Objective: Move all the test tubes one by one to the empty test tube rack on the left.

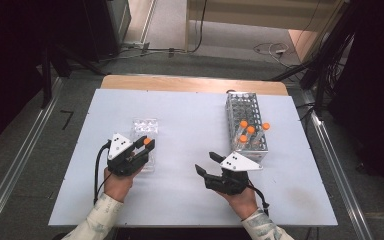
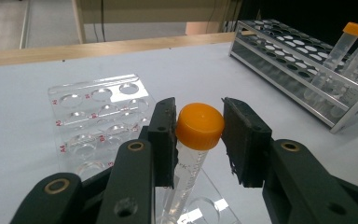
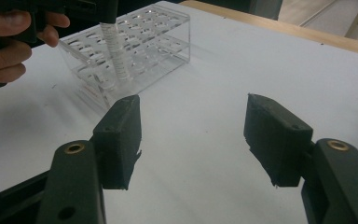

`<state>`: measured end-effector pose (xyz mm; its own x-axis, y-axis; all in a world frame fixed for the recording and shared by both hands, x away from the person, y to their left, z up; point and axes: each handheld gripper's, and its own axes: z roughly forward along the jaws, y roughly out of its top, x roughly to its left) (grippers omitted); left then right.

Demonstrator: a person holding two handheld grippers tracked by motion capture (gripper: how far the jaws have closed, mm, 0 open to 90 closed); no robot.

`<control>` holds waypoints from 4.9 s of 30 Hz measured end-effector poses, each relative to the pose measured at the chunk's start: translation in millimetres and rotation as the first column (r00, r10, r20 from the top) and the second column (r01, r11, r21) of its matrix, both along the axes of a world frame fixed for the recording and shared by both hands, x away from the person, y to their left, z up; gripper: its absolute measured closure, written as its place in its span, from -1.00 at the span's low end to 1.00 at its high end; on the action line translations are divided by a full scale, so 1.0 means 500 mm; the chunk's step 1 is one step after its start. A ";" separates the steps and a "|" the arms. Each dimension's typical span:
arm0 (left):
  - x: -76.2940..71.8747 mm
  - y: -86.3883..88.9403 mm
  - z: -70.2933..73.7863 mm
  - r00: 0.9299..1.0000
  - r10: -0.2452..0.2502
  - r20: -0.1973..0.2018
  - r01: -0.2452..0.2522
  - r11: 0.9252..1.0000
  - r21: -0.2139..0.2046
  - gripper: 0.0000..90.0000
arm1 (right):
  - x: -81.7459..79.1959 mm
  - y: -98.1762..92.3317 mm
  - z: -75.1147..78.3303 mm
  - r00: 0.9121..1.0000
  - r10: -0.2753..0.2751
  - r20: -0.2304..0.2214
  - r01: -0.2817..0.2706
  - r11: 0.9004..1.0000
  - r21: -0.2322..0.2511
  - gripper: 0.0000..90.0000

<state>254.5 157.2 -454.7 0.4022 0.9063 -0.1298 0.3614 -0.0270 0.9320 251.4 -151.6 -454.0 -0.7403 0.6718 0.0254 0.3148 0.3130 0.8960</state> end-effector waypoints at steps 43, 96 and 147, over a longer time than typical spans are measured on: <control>-0.026 0.041 0.020 0.996 0.077 0.052 -0.072 0.993 -0.091 -0.48 | 0.014 -0.133 0.033 0.984 -0.171 0.044 0.169 0.984 0.053 -0.21; -0.023 0.044 0.018 0.994 0.099 0.045 -0.095 0.992 -0.086 -0.60 | 0.100 -0.152 -0.027 0.941 -0.335 0.053 0.336 0.942 -0.019 0.58; -0.049 0.016 0.054 0.995 0.032 0.100 -0.023 0.996 -0.087 -0.60 | 0.009 -0.093 0.049 0.977 -0.174 0.123 0.164 0.982 0.090 0.60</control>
